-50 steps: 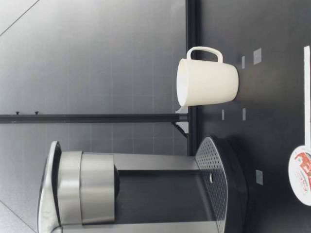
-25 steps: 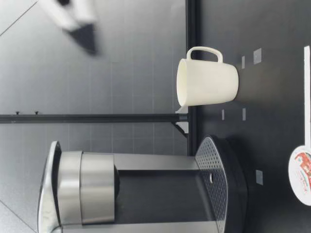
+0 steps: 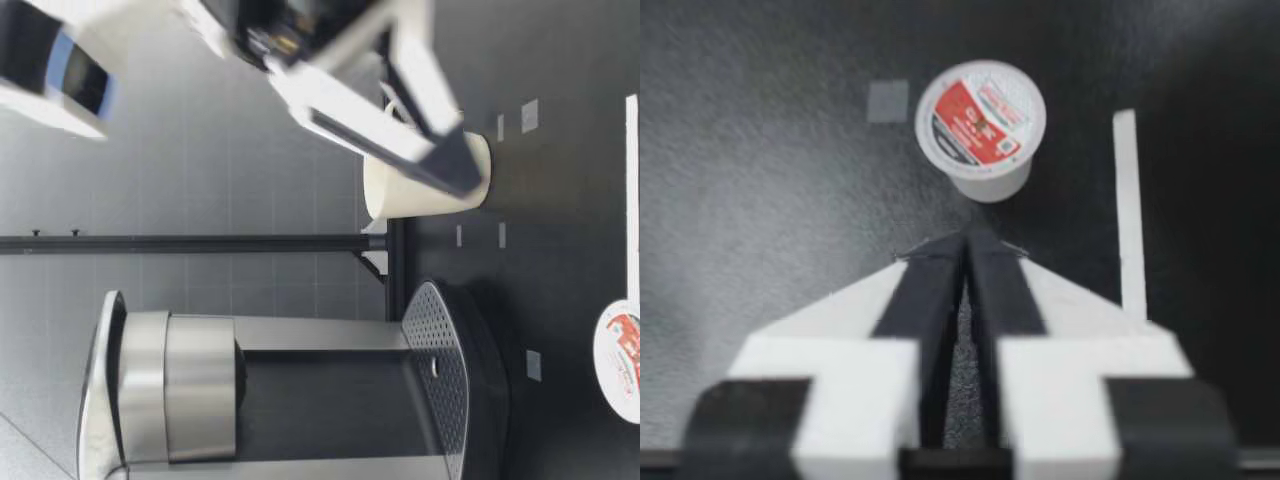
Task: Place the coffee capsule inside the capsule container, then place the cup onto the center of the cup tray.
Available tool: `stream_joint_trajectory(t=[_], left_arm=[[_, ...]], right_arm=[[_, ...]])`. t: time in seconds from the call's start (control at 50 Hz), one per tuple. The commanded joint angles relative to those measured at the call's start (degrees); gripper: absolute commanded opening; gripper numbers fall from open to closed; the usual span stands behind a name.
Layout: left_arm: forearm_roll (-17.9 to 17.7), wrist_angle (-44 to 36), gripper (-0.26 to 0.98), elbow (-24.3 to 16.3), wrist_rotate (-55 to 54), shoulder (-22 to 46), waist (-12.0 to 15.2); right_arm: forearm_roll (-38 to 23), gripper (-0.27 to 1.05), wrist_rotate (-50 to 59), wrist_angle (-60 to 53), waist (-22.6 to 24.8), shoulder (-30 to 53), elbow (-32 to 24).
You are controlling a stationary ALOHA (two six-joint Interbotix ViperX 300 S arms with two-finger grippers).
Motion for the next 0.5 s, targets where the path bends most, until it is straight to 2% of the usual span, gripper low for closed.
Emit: stream_joint_trajectory(t=[0.0,0.24,0.48], left_arm=[[0.09,-0.35,0.06,-0.62,0.00,0.09,0.09],[0.00,-0.09,0.06,0.09,0.00,-0.26,0.09],[0.09,-0.09,0.06,0.53,0.09,-0.35,0.09]], right_arm=[[-0.09,0.37,-0.18,0.00,0.35,0.97,-2.11],[-0.62,0.75,-0.44,-0.53,0.35,3.69,-3.08],[-0.88,0.78,-0.79,-3.96,0.35,6.94,-3.60]])
